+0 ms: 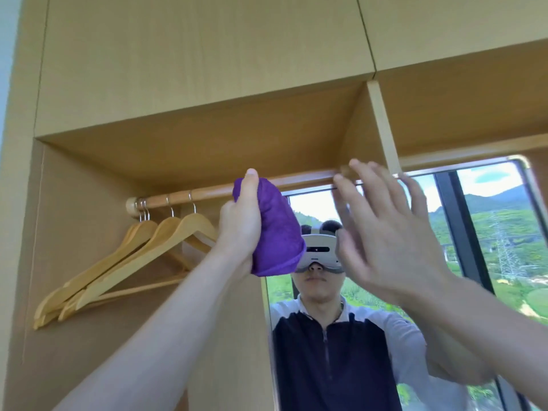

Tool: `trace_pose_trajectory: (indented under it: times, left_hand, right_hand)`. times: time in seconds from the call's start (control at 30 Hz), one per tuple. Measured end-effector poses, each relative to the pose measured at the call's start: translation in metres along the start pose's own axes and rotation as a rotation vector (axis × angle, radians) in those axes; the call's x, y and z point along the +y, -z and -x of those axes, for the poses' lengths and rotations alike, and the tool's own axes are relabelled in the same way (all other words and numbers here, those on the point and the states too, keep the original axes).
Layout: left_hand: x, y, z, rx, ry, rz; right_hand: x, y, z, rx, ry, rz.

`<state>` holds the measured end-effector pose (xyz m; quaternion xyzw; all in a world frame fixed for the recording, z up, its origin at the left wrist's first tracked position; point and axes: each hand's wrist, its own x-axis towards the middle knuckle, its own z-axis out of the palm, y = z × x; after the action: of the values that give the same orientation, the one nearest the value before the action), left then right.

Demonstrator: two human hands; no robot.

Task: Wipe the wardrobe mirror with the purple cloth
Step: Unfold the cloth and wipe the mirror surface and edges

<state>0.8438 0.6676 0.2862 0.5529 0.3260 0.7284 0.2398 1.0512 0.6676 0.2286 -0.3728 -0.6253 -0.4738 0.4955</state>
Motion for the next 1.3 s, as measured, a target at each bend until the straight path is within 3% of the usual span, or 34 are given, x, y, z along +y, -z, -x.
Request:
trace_pose_trajectory:
  times: [0.13, 0.27, 0.4, 0.53, 0.67, 0.87, 1.07, 1.2, 1.3]
  left_hand:
    - [0.033, 0.004, -0.023, -0.09, -0.184, -0.562]
    - [0.056, -0.025, -0.028, -0.347, -0.319, -0.937]
    - [0.063, -0.069, -0.022, -0.45, -0.387, -1.168]
    - [0.065, -0.104, -0.02, -0.525, -0.371, -1.227]
    - [0.06, -0.132, -0.015, -0.536, -0.469, -1.24]
    - [0.058, -0.115, -0.016, -0.534, -0.393, -1.195]
    - [0.07, -0.076, -0.017, -0.55, -0.287, -1.227]
    - [0.065, -0.08, -0.005, -0.465, -0.375, -1.244]
    - [0.055, -0.105, 0.004, -0.289, -0.521, -1.314]
  right_hand:
    - [0.016, -0.004, -0.01, -0.042, -0.03, 0.012]
    - [0.018, -0.007, -0.009, 0.02, -0.015, -0.052]
    - [0.023, -0.008, -0.003, 0.268, -0.036, -0.37]
    - [0.03, -0.012, -0.003, 0.55, -0.19, -0.635]
    - [0.035, -0.015, -0.005, 0.564, -0.349, -0.914]
    - [0.027, -0.009, -0.004, 0.49, -0.329, -0.497]
    - [0.029, -0.002, 0.0, 0.31, -0.29, -0.323]
    - [0.055, 0.008, 0.006, 0.194, -0.156, -0.215]
    - [0.064, 0.02, -0.002, 0.146, -0.144, -0.344]
